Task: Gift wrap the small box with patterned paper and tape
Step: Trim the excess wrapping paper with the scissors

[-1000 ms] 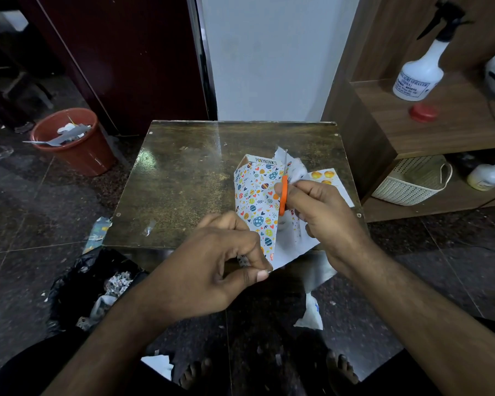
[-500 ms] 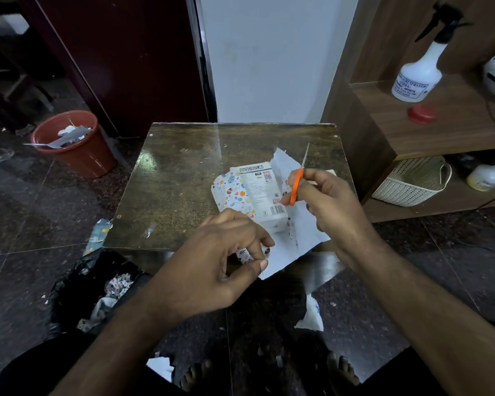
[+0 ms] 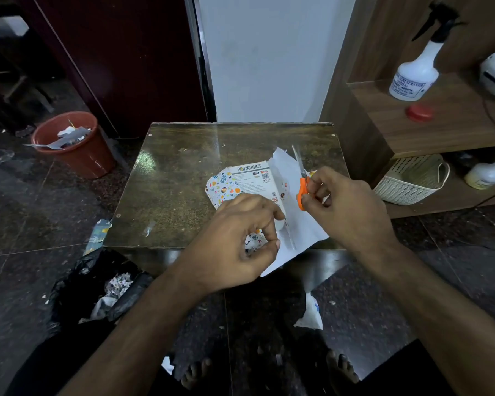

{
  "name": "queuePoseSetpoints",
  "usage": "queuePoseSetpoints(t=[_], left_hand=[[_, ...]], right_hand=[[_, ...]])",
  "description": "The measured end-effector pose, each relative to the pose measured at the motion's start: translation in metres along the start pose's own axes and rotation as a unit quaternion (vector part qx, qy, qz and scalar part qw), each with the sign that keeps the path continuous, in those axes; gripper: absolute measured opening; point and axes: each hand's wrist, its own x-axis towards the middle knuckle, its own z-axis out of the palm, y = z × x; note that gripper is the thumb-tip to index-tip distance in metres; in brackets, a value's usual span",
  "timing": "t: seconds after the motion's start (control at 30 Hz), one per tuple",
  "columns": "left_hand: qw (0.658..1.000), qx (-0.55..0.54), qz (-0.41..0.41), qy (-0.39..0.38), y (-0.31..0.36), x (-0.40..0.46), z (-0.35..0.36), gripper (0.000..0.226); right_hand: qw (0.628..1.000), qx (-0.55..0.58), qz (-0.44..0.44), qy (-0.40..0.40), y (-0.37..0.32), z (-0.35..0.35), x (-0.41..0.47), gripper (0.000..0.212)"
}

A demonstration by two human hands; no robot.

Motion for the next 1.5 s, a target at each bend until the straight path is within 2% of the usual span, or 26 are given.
queuePoseSetpoints(t=[0.13, 0.27, 0.4, 0.53, 0.73, 0.9, 0.97, 1.03, 1.17, 1.4, 1.5], left_hand=[[1.000, 0.014, -0.002, -0.016, -0.006, 0.013, 0.012, 0.005], [0.995, 0.089, 0.000, -0.036, -0.011, 0.022, 0.021, 0.027], [0.989, 0.139, 0.007, -0.051, -0.013, 0.023, 0.024, 0.029], [0.988, 0.147, -0.002, -0.047, -0.016, 0.020, 0.023, 0.032], [0.989, 0.141, 0.008, -0.046, -0.018, 0.015, 0.023, 0.045], [0.995, 0.088, -0.005, -0.054, -0.016, 0.013, 0.019, 0.049], [0.996, 0.067, -0.008, -0.050, -0.016, 0.013, 0.018, 0.053], [0.999, 0.034, -0.007, -0.039, -0.016, 0.015, 0.017, 0.063], [1.000, -0.018, -0.012, 0.009, -0.013, 0.016, 0.017, 0.069], [1.000, 0.014, -0.011, 0.009, -0.010, 0.017, 0.019, 0.070], [1.000, -0.015, -0.013, 0.018, -0.010, 0.016, 0.019, 0.066]], right_hand=[[0.997, -0.079, -0.001, -0.007, 0.002, -0.001, 0.001, 0.018], [0.991, -0.131, -0.001, -0.024, -0.002, 0.000, 0.002, 0.017], [0.987, -0.148, 0.017, -0.056, -0.004, 0.006, 0.005, 0.023], [0.982, -0.172, 0.016, -0.077, -0.004, 0.014, 0.011, 0.018], [0.965, -0.251, 0.019, -0.067, -0.014, 0.016, 0.010, 0.023], [0.961, -0.269, 0.000, -0.069, -0.021, 0.016, 0.010, 0.019], [0.966, -0.254, -0.018, -0.045, -0.023, 0.020, 0.011, 0.022], [0.982, -0.183, -0.023, -0.031, -0.024, 0.024, 0.015, 0.029], [0.996, -0.064, 0.000, -0.061, -0.024, 0.036, 0.022, 0.032], [0.992, -0.100, 0.050, -0.053, -0.024, 0.045, 0.031, 0.021], [0.997, -0.022, 0.067, -0.002, -0.022, 0.038, 0.041, 0.017]])
